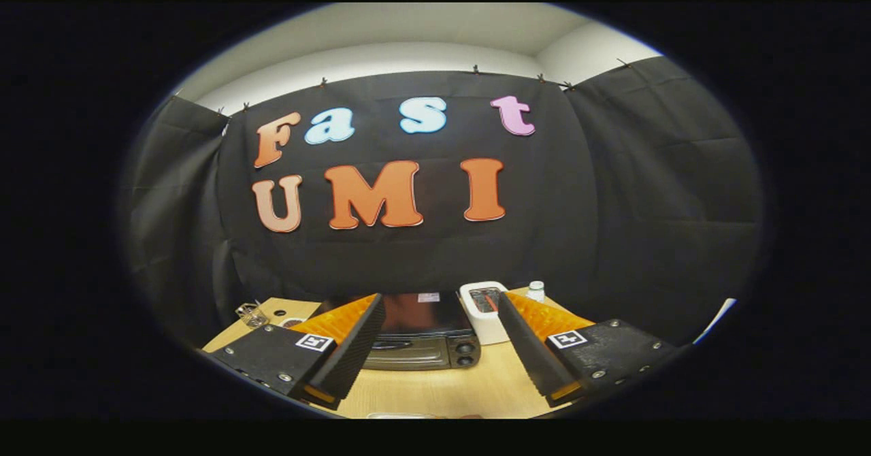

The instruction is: Open the toaster oven, put the food inside, and close the toaster oven door.

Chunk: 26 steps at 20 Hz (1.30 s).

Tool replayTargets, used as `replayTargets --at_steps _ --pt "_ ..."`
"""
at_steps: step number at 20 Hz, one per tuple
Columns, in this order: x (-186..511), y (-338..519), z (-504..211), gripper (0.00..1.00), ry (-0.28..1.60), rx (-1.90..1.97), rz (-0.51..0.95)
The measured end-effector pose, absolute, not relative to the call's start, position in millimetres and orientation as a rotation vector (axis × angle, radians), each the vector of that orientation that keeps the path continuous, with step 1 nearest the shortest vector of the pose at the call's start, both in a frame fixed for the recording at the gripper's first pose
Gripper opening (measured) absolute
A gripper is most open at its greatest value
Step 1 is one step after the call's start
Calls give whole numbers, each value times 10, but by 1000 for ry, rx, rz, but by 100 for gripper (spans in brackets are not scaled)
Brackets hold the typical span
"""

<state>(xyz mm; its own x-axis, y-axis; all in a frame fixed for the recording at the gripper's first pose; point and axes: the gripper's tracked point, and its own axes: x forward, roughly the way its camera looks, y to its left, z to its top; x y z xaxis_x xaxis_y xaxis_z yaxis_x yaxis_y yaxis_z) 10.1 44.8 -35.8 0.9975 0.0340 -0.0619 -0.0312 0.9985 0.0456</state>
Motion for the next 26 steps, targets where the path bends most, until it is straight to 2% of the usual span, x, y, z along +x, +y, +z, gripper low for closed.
replayTargets --at_steps 8,16,26 --pt "265 889 -675 99 134 35 87" --pt "720 1454 -1535 99 310 31 153" --pt "1114 1660 -2083 99 416 -61 133"
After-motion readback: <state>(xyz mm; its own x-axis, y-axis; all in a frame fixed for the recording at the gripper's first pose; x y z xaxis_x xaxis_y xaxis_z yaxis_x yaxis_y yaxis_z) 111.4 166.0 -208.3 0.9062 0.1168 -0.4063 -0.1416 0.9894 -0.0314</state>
